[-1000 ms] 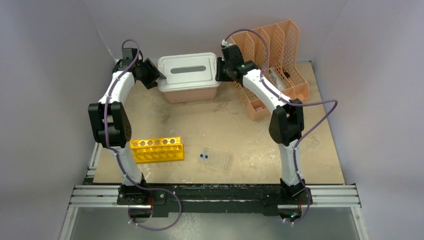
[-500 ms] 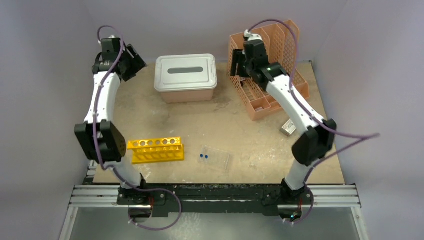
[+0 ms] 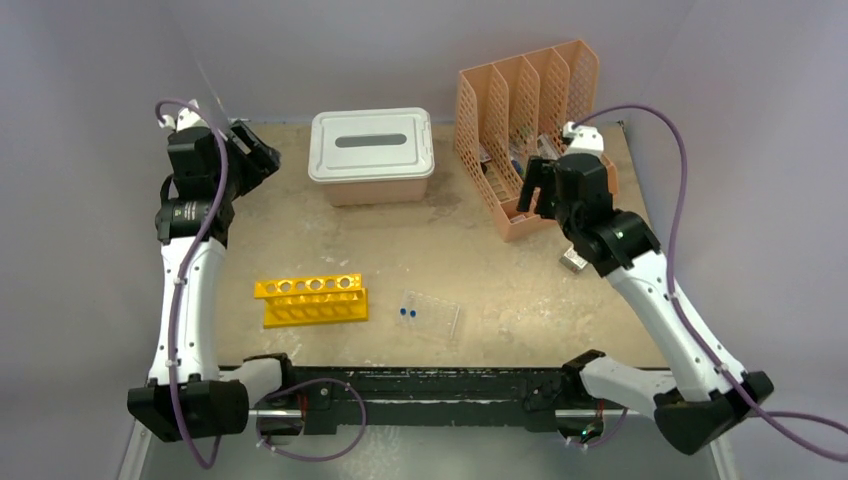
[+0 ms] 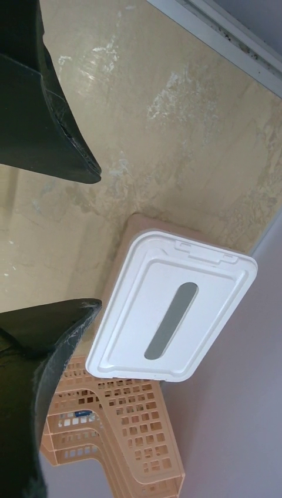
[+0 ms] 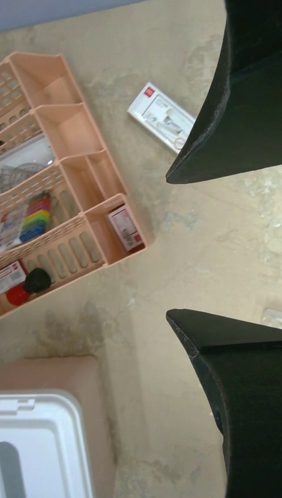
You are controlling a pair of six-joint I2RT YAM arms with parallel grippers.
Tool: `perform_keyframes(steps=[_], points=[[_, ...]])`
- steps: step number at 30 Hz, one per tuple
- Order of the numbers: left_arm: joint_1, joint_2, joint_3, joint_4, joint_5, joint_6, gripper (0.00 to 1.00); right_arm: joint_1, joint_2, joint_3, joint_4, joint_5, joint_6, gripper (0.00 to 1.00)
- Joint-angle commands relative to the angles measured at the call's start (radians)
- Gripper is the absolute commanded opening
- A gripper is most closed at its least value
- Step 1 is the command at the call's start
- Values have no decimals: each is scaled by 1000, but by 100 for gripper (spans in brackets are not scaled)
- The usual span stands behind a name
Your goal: Organize the chemistry lab equipment
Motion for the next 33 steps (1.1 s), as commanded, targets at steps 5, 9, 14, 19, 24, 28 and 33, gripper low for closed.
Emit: perform_keyframes(steps=[5, 9, 14, 19, 24, 28, 33], points=[[-2, -191, -23, -41, -83, -36, 74, 3, -221, -74, -90, 113, -16, 96], [-2, -261, 57, -118, -97, -31, 77, 3, -298, -47, -120, 187, -44, 99], [-3, -313, 184, -319, -158, 20, 79, 3, -406, -27, -103, 224, -80, 99], [-3, -339, 319, -506, -236, 61, 81, 3, -448, 19, -114, 270, -84, 99], [-3, -409, 362, -572, -313, 73, 82, 3, -473, 27, -107, 279, -89, 99], [-3, -434, 370, -585, -331, 74, 83, 3, -483, 19, -103, 286, -85, 99], [-2, -430, 402, -590, -345, 73, 84, 3, -499, -23, -58, 295, -100, 99]])
